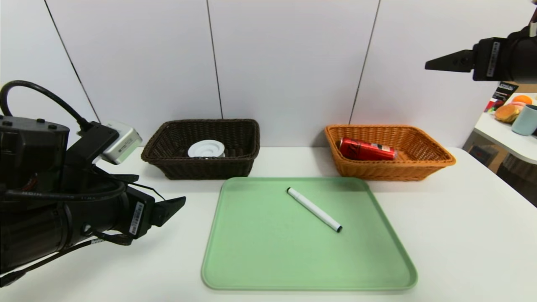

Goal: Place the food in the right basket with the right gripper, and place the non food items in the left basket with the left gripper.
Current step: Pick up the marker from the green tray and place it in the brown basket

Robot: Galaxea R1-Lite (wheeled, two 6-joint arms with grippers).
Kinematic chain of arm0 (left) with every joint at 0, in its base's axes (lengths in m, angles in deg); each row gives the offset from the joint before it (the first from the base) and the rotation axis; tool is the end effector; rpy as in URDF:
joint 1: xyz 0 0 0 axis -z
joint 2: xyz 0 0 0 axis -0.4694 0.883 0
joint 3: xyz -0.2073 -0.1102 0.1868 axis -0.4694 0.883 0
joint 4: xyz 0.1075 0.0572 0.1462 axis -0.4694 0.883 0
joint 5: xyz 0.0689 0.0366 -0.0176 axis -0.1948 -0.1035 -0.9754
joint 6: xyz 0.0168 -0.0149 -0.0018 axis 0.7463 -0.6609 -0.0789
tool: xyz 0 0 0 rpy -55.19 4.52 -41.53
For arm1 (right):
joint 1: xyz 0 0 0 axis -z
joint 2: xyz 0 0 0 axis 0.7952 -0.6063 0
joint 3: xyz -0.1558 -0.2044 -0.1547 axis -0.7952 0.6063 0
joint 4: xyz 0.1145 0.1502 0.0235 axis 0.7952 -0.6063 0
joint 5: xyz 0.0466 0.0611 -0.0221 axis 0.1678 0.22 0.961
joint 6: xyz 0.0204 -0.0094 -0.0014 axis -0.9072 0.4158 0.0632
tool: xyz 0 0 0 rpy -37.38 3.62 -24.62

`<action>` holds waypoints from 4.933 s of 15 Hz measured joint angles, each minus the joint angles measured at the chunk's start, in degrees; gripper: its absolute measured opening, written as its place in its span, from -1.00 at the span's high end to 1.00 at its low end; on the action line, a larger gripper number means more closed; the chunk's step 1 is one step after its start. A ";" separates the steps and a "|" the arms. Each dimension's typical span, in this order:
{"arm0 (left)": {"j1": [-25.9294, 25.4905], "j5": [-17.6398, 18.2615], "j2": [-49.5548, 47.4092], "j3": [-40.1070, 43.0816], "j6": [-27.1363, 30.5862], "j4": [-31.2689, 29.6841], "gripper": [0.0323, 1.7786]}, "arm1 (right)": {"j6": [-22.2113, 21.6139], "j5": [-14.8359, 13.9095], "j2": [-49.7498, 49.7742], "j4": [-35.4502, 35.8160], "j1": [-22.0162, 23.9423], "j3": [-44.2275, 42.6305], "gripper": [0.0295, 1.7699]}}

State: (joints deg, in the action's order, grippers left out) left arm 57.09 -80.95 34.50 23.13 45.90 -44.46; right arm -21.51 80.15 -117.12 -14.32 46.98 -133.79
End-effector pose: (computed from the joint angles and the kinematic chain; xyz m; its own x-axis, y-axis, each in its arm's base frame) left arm 0.1707 -0.0897 0.2178 0.8693 -0.2479 -0.4276 0.3311 0.9344 0.1314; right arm 0.2518 0.0264 0.3517 0.9593 0.1544 -0.2365 -0.1564 0.9876 0.0103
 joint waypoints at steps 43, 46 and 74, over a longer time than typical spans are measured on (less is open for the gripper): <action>29.48 -16.48 47.08 -70.06 -18.44 42.25 -0.90 | -0.07 -1.93 14.75 -27.29 2.80 6.99 -0.91; 29.83 -17.65 50.12 -70.64 -22.88 42.96 -0.90 | -0.39 -1.93 14.82 -27.23 2.83 7.97 -0.91; 29.06 -23.14 59.54 -71.77 -27.60 38.44 -0.90 | -2.49 1.02 22.16 -27.08 2.86 17.44 -0.91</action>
State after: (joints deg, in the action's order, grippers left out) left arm 86.16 -104.08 94.03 -48.64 18.30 -6.03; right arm -24.00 81.18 -94.96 -41.40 49.85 -116.35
